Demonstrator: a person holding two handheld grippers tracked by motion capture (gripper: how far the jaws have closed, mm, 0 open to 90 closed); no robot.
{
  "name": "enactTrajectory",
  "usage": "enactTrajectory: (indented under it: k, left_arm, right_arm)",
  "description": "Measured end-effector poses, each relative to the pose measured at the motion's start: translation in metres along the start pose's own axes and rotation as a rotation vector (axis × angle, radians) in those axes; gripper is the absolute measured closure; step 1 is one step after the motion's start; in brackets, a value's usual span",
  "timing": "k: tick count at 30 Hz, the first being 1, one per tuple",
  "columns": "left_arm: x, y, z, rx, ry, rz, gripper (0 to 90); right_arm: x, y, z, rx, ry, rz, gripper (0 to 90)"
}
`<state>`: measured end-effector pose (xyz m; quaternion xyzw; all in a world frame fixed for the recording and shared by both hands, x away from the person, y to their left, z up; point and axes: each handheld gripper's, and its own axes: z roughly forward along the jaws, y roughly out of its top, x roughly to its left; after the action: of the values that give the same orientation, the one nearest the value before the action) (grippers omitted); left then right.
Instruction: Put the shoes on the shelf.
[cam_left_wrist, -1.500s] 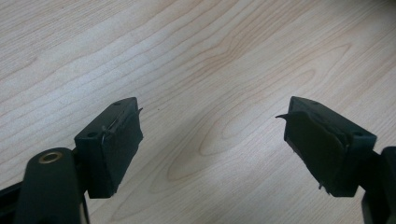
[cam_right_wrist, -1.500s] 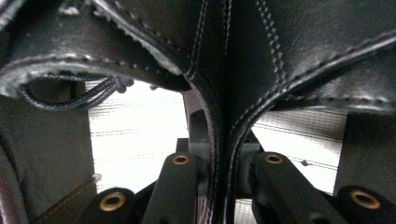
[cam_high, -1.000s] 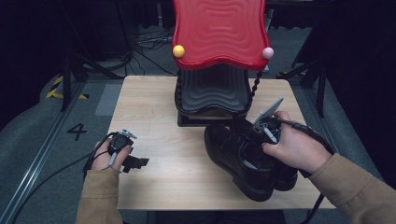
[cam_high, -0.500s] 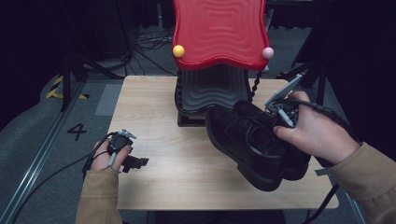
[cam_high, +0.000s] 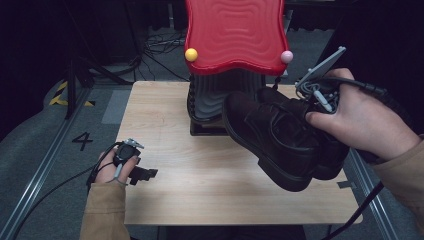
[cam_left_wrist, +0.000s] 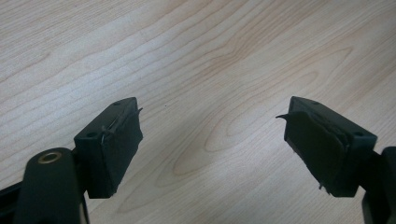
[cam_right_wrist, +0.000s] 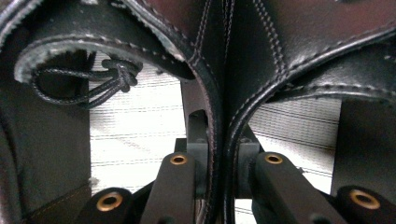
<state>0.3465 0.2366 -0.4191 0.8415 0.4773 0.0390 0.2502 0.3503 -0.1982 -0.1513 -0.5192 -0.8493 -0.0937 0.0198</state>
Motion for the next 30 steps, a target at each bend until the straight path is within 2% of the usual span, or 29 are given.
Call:
enactTrajectory:
  k: [4,11,17,18,23,25,26,27,29,30]
  left_arm:
    - [0.0,0.0,-0.001,-0.005,0.002,-0.001,19.3]
    - [0.001,-0.001,-0.001,-0.002,-0.003,-0.004,19.3]
    - [0.003,-0.001,-0.001,-0.005,-0.01,-0.007,19.3]
    - [0.003,-0.001,0.0,-0.002,-0.007,-0.008,19.3]
    - [0.005,0.001,0.001,-0.01,0.001,-0.006,19.2]
    - [0.006,0.001,0.002,-0.008,0.02,-0.011,19.3]
    - [0.006,0.002,0.003,-0.01,0.021,-0.013,19.4]
    - [0.007,0.002,0.004,-0.008,0.016,-0.009,19.3]
    - [0.008,0.001,0.005,-0.004,0.015,-0.012,19.2]
    - [0.008,0.001,0.005,-0.003,0.013,-0.015,19.2]
  right_arm:
    - [0.006,-0.001,-0.01,-0.014,-0.023,-0.009,82.1]
    - [0.01,-0.002,-0.031,-0.032,0.001,-0.006,82.0]
    - [0.018,0.001,-0.052,-0.041,-0.004,-0.006,82.0]
    - [0.02,0.006,-0.059,-0.046,-0.001,-0.004,82.0]
    - [0.026,0.018,-0.074,-0.074,-0.008,0.003,82.1]
    - [0.028,0.029,-0.082,-0.099,-0.013,0.01,82.0]
    - [0.028,0.035,-0.086,-0.107,-0.015,0.017,82.1]
    - [0.029,0.048,-0.092,-0.138,-0.025,0.028,82.0]
    - [0.029,0.053,-0.094,-0.149,-0.03,0.033,82.1]
    - [0.029,0.063,-0.098,-0.171,-0.042,0.044,82.0]
